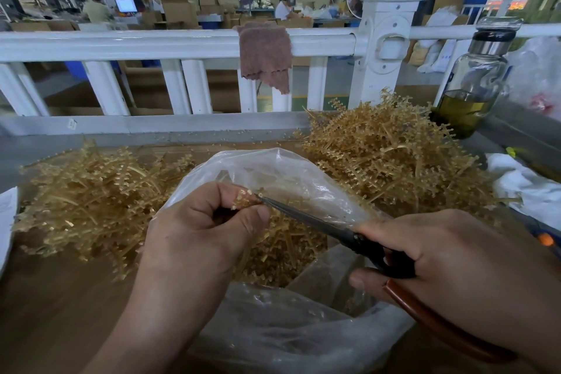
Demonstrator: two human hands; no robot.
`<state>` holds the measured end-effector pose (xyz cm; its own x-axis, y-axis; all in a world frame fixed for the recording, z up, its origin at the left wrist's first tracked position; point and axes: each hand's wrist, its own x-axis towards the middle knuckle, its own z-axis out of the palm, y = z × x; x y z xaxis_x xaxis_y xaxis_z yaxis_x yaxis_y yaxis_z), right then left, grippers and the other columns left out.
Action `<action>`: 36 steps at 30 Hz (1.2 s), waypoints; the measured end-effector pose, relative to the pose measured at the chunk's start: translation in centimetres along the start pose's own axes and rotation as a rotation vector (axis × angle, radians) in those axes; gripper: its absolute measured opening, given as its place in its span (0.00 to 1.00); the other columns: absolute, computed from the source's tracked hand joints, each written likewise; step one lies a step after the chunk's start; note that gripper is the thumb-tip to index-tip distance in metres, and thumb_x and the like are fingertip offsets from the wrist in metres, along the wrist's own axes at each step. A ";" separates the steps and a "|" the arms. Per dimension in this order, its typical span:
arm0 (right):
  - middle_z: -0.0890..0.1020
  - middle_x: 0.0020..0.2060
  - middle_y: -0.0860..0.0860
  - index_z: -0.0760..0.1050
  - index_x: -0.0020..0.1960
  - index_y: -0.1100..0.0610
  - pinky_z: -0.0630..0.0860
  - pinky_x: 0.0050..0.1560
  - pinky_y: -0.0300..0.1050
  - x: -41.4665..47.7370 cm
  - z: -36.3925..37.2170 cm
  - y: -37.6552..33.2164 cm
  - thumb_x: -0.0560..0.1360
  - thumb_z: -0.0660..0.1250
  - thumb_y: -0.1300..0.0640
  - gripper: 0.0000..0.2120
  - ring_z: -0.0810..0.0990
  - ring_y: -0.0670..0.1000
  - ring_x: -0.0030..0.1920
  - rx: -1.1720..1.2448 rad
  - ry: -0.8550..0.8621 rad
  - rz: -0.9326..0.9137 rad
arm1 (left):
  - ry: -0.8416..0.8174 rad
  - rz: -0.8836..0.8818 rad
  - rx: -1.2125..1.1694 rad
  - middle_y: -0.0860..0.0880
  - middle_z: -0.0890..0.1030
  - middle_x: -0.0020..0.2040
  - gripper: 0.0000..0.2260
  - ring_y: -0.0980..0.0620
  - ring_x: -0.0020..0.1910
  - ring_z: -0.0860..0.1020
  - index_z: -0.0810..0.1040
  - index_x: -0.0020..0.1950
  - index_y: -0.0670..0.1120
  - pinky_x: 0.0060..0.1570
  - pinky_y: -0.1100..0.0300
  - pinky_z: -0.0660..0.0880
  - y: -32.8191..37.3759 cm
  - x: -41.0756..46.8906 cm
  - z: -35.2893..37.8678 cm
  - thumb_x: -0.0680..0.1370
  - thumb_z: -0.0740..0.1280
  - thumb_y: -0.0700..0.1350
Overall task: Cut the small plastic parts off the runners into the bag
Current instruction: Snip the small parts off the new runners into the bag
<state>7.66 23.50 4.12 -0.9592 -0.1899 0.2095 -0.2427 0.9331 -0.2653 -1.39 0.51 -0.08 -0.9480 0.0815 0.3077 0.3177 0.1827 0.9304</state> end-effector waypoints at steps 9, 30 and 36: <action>0.76 0.30 0.38 0.77 0.42 0.43 0.72 0.36 0.34 0.2 0.2 0.0 0.70 0.57 0.29 0.20 0.77 0.39 0.36 0.006 -0.001 0.015 | -0.029 0.008 0.012 0.47 0.84 0.36 0.08 0.48 0.32 0.79 0.86 0.43 0.55 0.33 0.58 0.76 0.0 -0.1 -0.2 0.67 0.79 0.55; 0.80 0.37 0.38 0.78 0.51 0.42 0.75 0.36 0.39 0.3 0.4 -0.2 0.66 0.56 0.25 0.27 0.78 0.40 0.39 0.036 0.001 0.065 | -0.071 -0.036 -0.453 0.48 0.84 0.36 0.06 0.54 0.36 0.82 0.85 0.38 0.51 0.39 0.66 0.79 0.3 0.4 0.0 0.64 0.79 0.46; 0.79 0.36 0.37 0.78 0.51 0.42 0.75 0.35 0.39 0.2 0.4 -0.5 0.67 0.57 0.26 0.25 0.78 0.40 0.39 0.025 0.010 0.064 | -0.085 -0.029 -0.397 0.49 0.85 0.38 0.05 0.52 0.40 0.83 0.85 0.40 0.52 0.44 0.66 0.80 0.5 0.2 -0.2 0.67 0.79 0.45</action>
<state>7.52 22.89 3.96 -0.9713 -0.1269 0.2012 -0.1847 0.9354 -0.3017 -1.47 0.44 0.50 -0.9461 0.1653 0.2786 0.2434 -0.2050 0.9480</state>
